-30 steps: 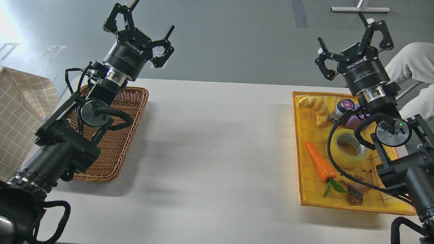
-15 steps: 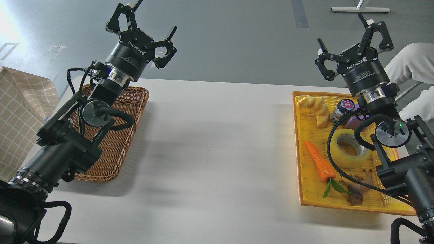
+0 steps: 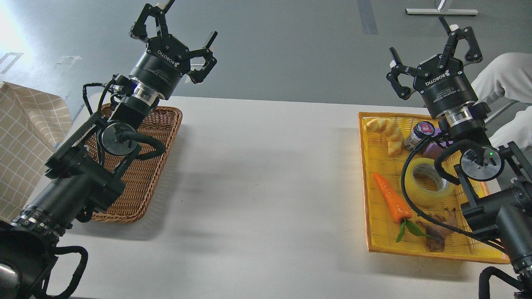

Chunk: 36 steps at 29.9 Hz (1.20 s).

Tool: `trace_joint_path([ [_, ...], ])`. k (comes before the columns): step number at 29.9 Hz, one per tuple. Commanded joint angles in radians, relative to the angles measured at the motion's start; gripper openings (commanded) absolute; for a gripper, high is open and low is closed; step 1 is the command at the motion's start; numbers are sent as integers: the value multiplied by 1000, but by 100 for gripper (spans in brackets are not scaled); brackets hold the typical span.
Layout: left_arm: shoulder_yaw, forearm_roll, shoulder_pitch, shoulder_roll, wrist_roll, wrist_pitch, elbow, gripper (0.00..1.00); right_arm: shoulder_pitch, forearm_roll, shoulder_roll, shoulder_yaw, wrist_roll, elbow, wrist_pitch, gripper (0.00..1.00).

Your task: Place and transfer tape with both arms

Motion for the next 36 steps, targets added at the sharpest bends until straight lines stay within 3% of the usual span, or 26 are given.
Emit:
trace_joint_path([
  [1, 0, 0, 1, 1, -2, 0, 0, 98, 0, 0, 0, -2, 0, 0, 0, 100],
  [36, 1, 2, 1, 5, -2, 0, 3, 98, -2, 0, 0, -3, 0, 8, 0, 100],
])
